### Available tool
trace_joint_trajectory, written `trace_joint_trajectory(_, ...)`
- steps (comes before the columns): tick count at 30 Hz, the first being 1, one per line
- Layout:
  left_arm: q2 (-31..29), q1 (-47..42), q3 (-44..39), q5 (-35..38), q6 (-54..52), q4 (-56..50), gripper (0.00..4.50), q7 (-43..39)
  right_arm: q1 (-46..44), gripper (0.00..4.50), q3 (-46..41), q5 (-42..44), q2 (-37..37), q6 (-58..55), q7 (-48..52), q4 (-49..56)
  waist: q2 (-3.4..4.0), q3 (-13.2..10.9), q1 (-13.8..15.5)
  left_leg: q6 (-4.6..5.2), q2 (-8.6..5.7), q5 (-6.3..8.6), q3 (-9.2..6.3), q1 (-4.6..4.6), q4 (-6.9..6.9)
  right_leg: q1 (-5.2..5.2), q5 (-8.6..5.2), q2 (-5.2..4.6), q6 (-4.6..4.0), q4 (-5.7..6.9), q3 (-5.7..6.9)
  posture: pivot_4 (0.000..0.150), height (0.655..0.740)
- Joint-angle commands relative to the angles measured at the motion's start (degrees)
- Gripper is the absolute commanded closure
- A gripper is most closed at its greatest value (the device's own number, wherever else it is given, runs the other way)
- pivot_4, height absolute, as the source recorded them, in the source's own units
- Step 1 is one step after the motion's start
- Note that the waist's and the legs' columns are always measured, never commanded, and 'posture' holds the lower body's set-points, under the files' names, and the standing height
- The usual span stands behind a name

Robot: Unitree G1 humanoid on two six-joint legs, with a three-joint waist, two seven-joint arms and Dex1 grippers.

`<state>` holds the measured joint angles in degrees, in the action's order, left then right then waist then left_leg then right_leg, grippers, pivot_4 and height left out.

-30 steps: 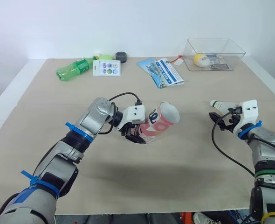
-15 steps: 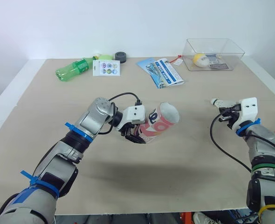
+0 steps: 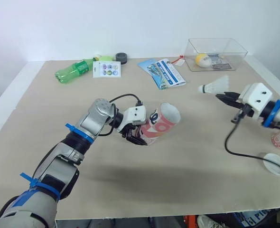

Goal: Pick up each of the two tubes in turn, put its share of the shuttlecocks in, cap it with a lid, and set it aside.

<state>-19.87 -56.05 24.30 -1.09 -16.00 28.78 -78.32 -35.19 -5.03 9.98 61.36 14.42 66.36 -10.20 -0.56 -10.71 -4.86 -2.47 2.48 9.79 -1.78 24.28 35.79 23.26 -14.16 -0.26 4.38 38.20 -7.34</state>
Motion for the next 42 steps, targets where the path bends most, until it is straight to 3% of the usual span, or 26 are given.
trace_joint_trajectory(1,-0.02,-1.78,-0.96,0.06,1.33,1.58,1.22,-0.02,-3.19,4.47,1.13,5.56,1.22,-6.91,5.09,7.40,-0.14,0.00,0.00,0.00,0.02,0.00,-0.01,-0.01,0.01,-0.03,0.00,0.01,-0.01,0.00,0.02,0.150,0.7400)
trace_joint_trajectory(6,0.49,-2.08,-1.13,0.06,2.17,2.86,1.22,-0.02,-8.38,4.47,5.07,8.38,0.64,-11.42,11.12,14.68,-0.13,-0.01,0.06,-0.01,0.02,0.00,0.03,0.05,0.04,0.02,0.02,-0.01,-0.01,0.00,-0.03,0.150,0.7400)
trace_joint_trajectory(16,0.67,-2.24,-1.16,-0.01,1.90,2.21,1.22,0.13,-12.91,4.47,10.60,4.02,-2.64,-5.14,17.40,10.28,-0.17,-0.03,0.45,-0.02,0.02,0.01,0.03,0.14,0.02,0.10,-0.04,-0.02,0.00,-0.01,-0.01,0.150,0.7400)
trace_joint_trajectory(20,0.42,-2.25,-1.23,-0.06,1.68,1.85,1.22,0.26,-15.29,3.25,10.64,8.35,-5.56,-10.72,18.12,11.89,-0.17,-0.03,0.39,-0.01,0.03,0.01,0.03,0.12,0.02,0.09,-0.04,-0.02,-0.01,-0.01,-0.01,0.150,0.7400)
trace_joint_trajectory(24,0.05,-2.00,-1.25,-0.06,1.38,0.72,1.22,0.37,-18.32,1.15,8.35,15.49,-6.44,-23.94,16.98,14.84,-0.16,-0.04,0.45,-0.01,0.03,0.01,0.01,0.14,0.03,0.10,-0.02,-0.01,-0.04,0.02,0.00,0.150,0.7400)
trace_joint_trajectory(25,-0.03,-1.92,-1.23,-0.07,1.31,0.37,1.22,0.39,-19.00,0.94,7.80,16.51,-5.97,-26.55,16.81,14.67,-0.16,-0.04,0.46,-0.01,0.03,0.01,0.00,0.16,0.03,0.10,-0.02,-0.01,-0.03,0.01,0.00,0.150,0.7400)
trace_joint_trajectory(27,-0.18,-1.68,-1.18,-0.08,1.11,-0.44,1.22,0.38,-21.10,0.94,6.48,16.96,-5.99,-29.78,15.10,12.08,-0.16,-0.04,0.48,-0.01,0.03,0.01,0.00,0.20,0.03,0.14,-0.03,-0.02,-0.03,0.01,0.00,0.150,0.7400)
trace_joint_trajectory(30,-0.39,-1.44,-0.47,-0.70,1.46,-1.63,1.22,0.33,-23.84,0.94,6.85,12.21,-6.86,-25.22,14.18,4.68,-0.16,-0.04,0.48,-0.01,0.03,0.01,0.00,0.21,0.03,0.17,-0.04,-0.02,-0.04,0.01,0.03,0.150,0.7400)
trace_joint_trajectory(33,-0.33,-1.35,0.44,-1.39,1.65,-2.70,1.22,0.01,-23.80,1.79,13.16,4.32,-6.75,-12.76,20.28,0.48,-0.16,-0.04,0.47,-0.01,0.03,0.01,0.01,0.20,0.02,0.17,-0.04,-0.02,-0.04,0.00,0.04,0.150,0.7400)
trace_joint_trajectory(37,0.00,-1.73,0.51,-1.06,0.46,-3.31,1.22,-0.42,-23.71,3.72,17.70,2.85,-11.13,-8.59,24.32,1.43,-0.13,-0.06,-0.03,-0.01,0.05,0.01,0.03,0.19,-0.05,0.22,-0.06,0.02,-0.04,0.02,0.02,0.150,0.7400)
trace_joint_trajectory(39,0.20,-1.87,0.48,-0.85,-0.02,-3.53,1.22,-0.62,-24.30,4.39,19.49,1.46,-13.13,-6.78,24.74,0.70,-0.13,-0.06,-0.03,-0.01,0.07,0.01,0.00,0.20,-0.07,0.22,-0.06,0.04,-0.06,0.03,0.03,0.150,0.7400)
trace_joint_trajectory(42,0.33,-1.87,0.41,-0.83,-0.32,-3.94,1.22,-0.77,-25.19,4.39,22.56,-1.05,-14.92,-4.85,25.66,-0.51,-0.13,-0.07,0.15,-0.01,0.06,0.01,-0.02,0.24,-0.06,0.22,-0.06,0.03,-0.06,0.03,0.05,0.150,0.7400)
